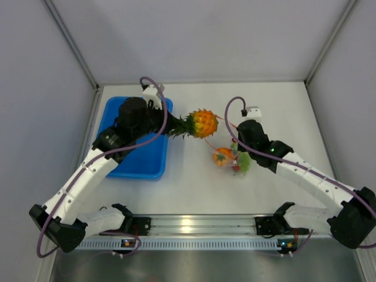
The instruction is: Open the zip-top bag and remove the fake food
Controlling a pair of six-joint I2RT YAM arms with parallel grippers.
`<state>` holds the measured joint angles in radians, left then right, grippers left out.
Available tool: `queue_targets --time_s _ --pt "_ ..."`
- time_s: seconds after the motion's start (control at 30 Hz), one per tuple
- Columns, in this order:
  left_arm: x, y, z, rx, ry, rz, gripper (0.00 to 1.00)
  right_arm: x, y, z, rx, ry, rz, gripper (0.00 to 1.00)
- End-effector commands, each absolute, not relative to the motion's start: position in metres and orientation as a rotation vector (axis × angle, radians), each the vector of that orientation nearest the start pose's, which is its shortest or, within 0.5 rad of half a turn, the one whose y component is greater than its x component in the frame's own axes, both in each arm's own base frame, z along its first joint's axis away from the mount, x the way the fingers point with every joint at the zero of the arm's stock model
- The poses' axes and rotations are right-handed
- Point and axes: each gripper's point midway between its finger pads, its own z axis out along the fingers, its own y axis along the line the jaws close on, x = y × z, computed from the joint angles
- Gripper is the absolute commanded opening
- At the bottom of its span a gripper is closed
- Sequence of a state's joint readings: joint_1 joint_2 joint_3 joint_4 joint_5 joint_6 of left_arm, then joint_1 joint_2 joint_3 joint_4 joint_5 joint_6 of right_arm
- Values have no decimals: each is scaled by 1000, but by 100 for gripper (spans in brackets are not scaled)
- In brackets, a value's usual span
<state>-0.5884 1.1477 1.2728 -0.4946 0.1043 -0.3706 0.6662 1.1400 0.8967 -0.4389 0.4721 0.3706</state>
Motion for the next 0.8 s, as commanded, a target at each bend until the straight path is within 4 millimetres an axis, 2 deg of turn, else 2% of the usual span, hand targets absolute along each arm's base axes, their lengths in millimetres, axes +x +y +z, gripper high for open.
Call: queue_targets --time_s 0.0,0.1,0.23,0.33,0.63,0.77 --pt "287 -213 351 218 1885 -709 0 300 149 181 -40 2147 84 0" --pt "291 -205 354 170 1875 -677 0 300 151 183 -41 2145 97 0" --pt "302 -176 351 13 1867 -540 0 300 150 185 -40 2139 98 0" --pt "310 -146 347 -100 1859 -399 0 299 147 189 -41 2134 92 0" --pt "329 -103 307 -224 1928 -241 0 290 138 201 -34 2110 92 0" --pt "334 -84 295 -270 1943 -178 0 287 136 207 -36 2103 102 0"
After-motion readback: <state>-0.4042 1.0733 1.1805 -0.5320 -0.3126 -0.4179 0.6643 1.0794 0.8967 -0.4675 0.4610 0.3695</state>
